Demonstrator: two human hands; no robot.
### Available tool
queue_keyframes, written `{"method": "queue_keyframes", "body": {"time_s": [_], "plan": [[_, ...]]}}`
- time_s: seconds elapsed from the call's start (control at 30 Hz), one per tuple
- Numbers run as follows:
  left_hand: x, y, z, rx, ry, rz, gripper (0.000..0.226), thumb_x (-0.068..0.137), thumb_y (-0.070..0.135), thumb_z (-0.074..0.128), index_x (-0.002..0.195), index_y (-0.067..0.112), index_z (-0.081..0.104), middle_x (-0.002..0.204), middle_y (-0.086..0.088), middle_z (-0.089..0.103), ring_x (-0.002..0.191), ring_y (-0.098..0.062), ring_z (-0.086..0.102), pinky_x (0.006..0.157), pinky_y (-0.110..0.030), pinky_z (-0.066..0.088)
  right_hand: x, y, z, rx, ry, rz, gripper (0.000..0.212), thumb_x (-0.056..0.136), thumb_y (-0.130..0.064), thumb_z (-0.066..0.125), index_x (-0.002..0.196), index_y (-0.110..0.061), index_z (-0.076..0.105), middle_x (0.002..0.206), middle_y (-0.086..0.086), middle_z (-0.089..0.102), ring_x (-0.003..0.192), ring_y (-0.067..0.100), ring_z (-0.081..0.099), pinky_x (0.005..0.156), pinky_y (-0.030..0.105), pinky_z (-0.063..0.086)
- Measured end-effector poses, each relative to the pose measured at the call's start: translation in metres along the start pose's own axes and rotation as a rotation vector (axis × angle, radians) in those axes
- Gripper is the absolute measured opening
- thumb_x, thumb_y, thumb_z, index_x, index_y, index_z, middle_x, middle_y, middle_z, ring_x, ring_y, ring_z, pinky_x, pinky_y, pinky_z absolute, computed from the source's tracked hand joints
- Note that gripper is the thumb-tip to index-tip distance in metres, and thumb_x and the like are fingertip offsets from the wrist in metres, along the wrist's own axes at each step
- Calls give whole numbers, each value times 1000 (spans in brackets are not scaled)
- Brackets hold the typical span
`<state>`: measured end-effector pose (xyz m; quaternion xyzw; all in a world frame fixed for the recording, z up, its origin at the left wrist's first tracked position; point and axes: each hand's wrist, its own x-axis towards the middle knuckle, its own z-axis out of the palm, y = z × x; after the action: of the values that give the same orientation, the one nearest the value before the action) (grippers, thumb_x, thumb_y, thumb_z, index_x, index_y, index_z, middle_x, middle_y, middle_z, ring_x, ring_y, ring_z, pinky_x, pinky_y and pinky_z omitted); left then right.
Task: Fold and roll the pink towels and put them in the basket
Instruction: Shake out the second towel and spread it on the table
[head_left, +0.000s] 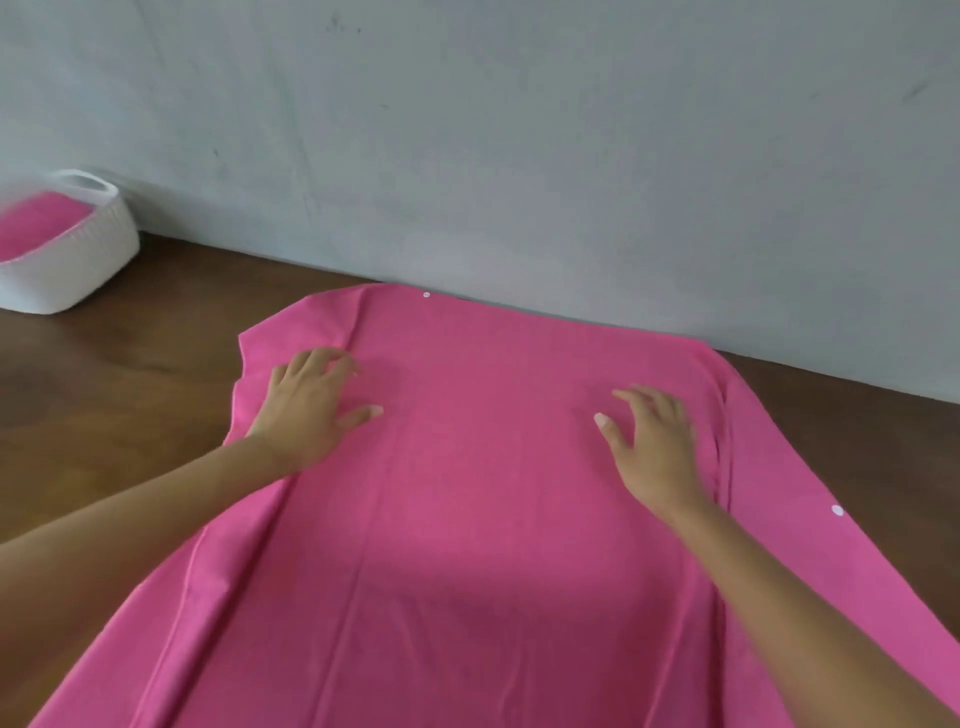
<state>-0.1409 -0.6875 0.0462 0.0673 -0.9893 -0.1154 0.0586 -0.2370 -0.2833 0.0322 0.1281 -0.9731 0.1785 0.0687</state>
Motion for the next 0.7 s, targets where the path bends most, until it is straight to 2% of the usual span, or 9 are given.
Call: {"method": "queue_keyframes", "body": {"time_s": [0.1, 0.17, 0.43, 0.57, 0.7], "plan": [[-48, -16, 0, -58, 4, -20, 69, 86, 74, 48, 129, 21, 59, 138, -3, 52, 129, -30, 46, 106, -52, 38, -23, -45, 11, 42, -34, -57, 49, 99, -49, 50, 138, -20, 55, 146, 3, 48, 138, 24, 35, 115, 48, 30], [-80, -27, 0, -112, 9, -54, 72, 84, 75, 39, 129, 23, 59, 138, -1, 50, 130, -27, 45, 107, -50, 37, -39, -76, 18, 76, -57, -84, 48, 99, -48, 50, 139, -21, 55, 147, 2, 47, 139, 22, 35, 114, 47, 29], [-171, -79, 0, -251, 38, -86, 63, 90, 67, 41, 135, 25, 56, 149, 7, 47, 139, -14, 43, 115, -40, 31, -108, -177, 43, 90, -120, -159, 50, 100, -51, 47, 141, -24, 54, 152, -3, 41, 143, 17, 29, 117, 46, 24], [-184, -90, 0, -291, 43, -71, 66, 90, 67, 41, 138, 25, 58, 152, 4, 47, 144, -14, 38, 117, -39, 29, -142, -211, 58, 72, -115, -169, 61, 97, -62, 33, 141, -26, 53, 152, -4, 41, 143, 17, 29, 118, 45, 23], [-183, -96, -2, -299, -2, 2, 73, 90, 70, 36, 145, 25, 52, 156, 2, 42, 149, -16, 31, 119, -36, 22, -170, -234, 74, 48, -142, -136, 67, 95, -66, 26, 144, -27, 51, 154, -8, 39, 144, 15, 29, 117, 44, 23]]}}
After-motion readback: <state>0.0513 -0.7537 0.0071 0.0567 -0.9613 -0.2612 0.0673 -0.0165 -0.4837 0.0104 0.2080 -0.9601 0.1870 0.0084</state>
